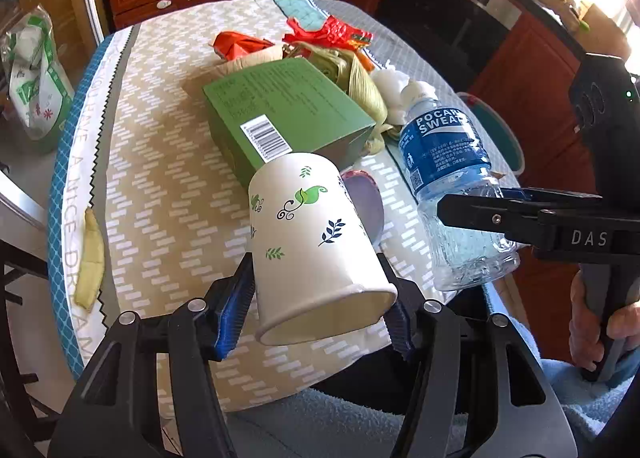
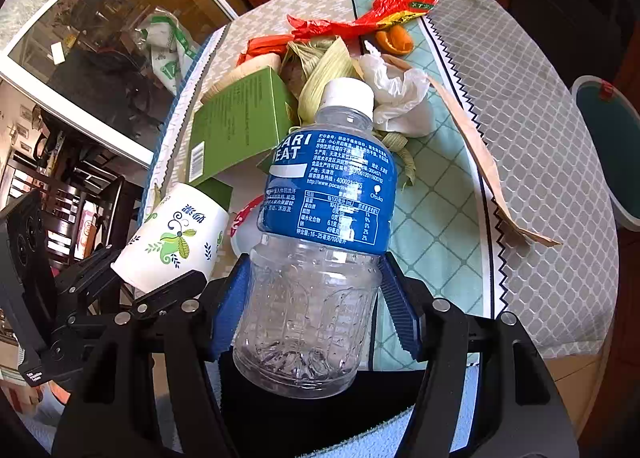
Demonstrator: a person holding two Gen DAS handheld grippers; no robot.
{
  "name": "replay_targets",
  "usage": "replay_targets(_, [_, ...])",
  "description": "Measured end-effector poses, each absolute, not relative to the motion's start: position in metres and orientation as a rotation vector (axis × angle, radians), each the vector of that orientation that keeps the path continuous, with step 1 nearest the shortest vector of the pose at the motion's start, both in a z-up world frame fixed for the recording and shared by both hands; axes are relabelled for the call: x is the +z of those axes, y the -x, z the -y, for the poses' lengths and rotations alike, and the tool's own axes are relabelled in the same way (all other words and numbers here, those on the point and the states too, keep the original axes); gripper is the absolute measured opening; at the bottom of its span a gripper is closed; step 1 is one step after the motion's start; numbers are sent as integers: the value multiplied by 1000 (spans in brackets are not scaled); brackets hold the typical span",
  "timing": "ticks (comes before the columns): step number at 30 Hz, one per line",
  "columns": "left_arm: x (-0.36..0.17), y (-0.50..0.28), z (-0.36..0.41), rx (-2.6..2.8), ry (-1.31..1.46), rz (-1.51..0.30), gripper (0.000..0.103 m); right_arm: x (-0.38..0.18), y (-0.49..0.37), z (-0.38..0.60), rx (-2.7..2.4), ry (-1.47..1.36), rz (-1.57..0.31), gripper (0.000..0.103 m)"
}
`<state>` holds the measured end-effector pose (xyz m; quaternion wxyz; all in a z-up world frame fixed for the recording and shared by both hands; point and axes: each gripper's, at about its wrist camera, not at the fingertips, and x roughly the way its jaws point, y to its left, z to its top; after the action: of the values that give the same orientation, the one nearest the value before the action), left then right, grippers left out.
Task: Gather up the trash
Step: 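Grasp the white paper cup with the left gripper while the right grasps the Pocari Sweat bottle, then carry the cup and bottle over the bin and open both grippers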
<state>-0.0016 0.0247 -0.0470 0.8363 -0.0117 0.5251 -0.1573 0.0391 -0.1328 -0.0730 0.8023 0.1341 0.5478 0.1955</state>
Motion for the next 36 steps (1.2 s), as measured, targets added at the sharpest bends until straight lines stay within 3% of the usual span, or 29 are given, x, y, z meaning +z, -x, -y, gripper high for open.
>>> replay_targets(14, [18,-5,-15,-369,23,-960,59,-32,-38,179,350,-343,-1031,61])
replay_targets(26, [26,-65,76,-541,-46,-929,59,-18,-41,285,134,-456,-939,61])
replay_targets(36, [19,-113,168,-652,-128,-948,60,-50,-73,393,-98,-519,-889,61])
